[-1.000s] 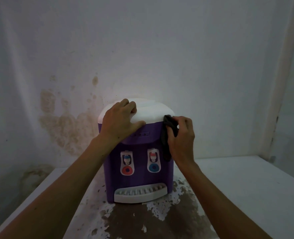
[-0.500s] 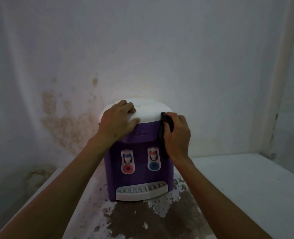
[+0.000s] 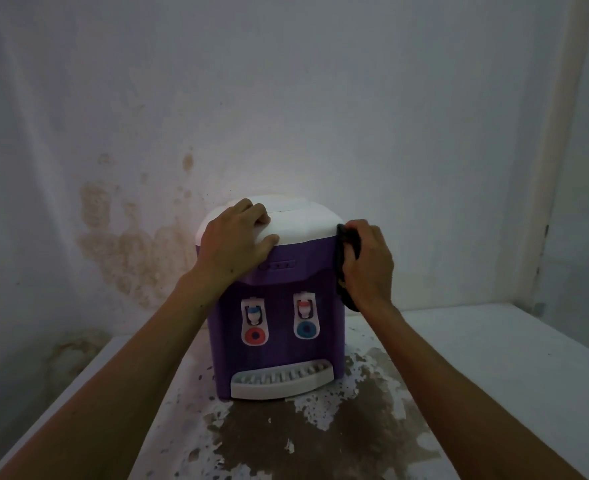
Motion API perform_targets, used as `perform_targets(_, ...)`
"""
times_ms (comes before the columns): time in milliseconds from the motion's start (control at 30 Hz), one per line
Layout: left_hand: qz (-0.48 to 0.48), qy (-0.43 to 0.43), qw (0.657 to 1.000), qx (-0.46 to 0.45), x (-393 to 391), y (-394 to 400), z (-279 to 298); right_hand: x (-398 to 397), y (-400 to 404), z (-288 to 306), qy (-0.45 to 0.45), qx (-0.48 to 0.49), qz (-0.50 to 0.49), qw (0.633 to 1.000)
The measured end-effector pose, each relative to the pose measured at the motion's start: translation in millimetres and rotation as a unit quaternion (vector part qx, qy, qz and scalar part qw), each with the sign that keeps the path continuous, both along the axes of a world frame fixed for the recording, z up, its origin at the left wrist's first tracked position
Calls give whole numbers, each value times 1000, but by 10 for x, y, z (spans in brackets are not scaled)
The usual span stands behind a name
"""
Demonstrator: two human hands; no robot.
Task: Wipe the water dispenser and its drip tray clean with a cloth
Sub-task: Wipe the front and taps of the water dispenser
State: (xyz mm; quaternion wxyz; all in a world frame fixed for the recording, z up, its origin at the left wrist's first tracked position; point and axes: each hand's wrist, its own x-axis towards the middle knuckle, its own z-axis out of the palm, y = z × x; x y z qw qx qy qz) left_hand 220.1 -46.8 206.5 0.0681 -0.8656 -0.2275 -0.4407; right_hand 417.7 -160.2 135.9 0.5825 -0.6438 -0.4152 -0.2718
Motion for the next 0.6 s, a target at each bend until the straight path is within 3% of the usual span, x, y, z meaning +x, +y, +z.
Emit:
perform_targets(200, 1, -8, 1000, 2, 9, 11, -9, -531, 140, -318, -39, 6, -4, 999)
perform_targets(333, -5, -6, 1000, -11, -18, 16, -9, -582, 78, -418, -85, -22, 55, 995)
perform_targets(433, -12, 6, 1000, -13, -56, 31, 2, -396, -15, -272, -64, -17, 91, 994)
perform_targets(600, -14, 11, 1000, -7, -60, 35, -7, -263, 21, 46, -25, 20, 66, 997)
